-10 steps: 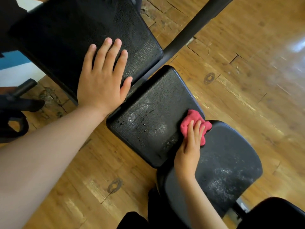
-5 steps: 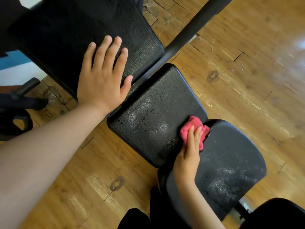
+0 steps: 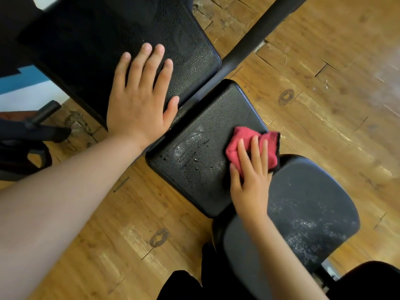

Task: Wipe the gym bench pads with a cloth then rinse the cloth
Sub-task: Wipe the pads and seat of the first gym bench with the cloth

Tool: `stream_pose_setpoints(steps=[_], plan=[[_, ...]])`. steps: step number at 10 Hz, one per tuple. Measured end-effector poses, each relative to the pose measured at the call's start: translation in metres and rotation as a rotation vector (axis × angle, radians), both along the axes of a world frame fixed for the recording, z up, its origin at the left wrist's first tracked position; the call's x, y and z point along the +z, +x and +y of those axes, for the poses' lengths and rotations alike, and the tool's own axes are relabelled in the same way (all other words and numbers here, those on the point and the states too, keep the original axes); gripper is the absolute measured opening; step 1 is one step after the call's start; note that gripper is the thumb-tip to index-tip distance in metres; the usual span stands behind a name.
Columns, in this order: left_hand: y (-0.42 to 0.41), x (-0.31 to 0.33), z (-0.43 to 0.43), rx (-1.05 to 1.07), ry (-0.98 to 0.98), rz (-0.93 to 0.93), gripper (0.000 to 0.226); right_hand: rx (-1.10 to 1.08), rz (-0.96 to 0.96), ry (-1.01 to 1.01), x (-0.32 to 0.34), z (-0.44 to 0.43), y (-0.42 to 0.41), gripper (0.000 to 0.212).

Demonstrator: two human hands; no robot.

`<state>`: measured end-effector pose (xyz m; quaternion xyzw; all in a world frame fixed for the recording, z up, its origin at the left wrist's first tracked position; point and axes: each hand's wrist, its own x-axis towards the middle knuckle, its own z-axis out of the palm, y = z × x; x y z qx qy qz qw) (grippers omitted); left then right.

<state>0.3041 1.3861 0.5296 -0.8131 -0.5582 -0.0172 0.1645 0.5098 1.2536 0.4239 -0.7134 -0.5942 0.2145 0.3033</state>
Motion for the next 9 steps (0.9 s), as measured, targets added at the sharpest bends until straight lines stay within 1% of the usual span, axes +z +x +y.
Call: stream_pose_setpoints(steps=[1,2,3,4,5,6,7,8,9], plan=[[0.0,0.0,0.0,0.003,0.006,-0.004,0.059,0.021,-0.051,0.073,0.015,0.04,0.015,0.045],[0.0,0.0,0.001,0.005,0.009,-0.009,0.059,0.058,-0.002,0.147,0.02,0.07,0.019,0.04],[0.0,0.0,0.001,0.007,0.007,-0.005,0.059,0.117,0.011,0.159,0.013,0.073,0.017,0.046],[0.0,0.0,0.001,0.012,0.012,0.0,0.059,0.1,0.003,0.155,0.008,0.067,0.015,0.052],[0.001,0.0,0.0,0.013,0.001,0.008,0.059,-0.007,0.091,0.146,0.011,0.071,0.006,0.054],[0.0,0.0,0.001,0.017,0.002,0.014,0.059,-0.104,0.198,0.15,0.015,0.079,-0.008,0.048],[0.0,0.0,0.001,0.019,0.002,0.016,0.06,-0.041,0.151,0.17,0.017,0.081,-0.021,0.045],[0.001,0.0,0.001,0.017,0.004,0.016,0.059,0.176,0.067,0.207,0.022,0.071,-0.031,0.044],[0.001,0.0,0.0,0.016,0.014,0.027,0.058,0.385,-0.052,0.261,0.021,0.069,-0.022,0.042]])
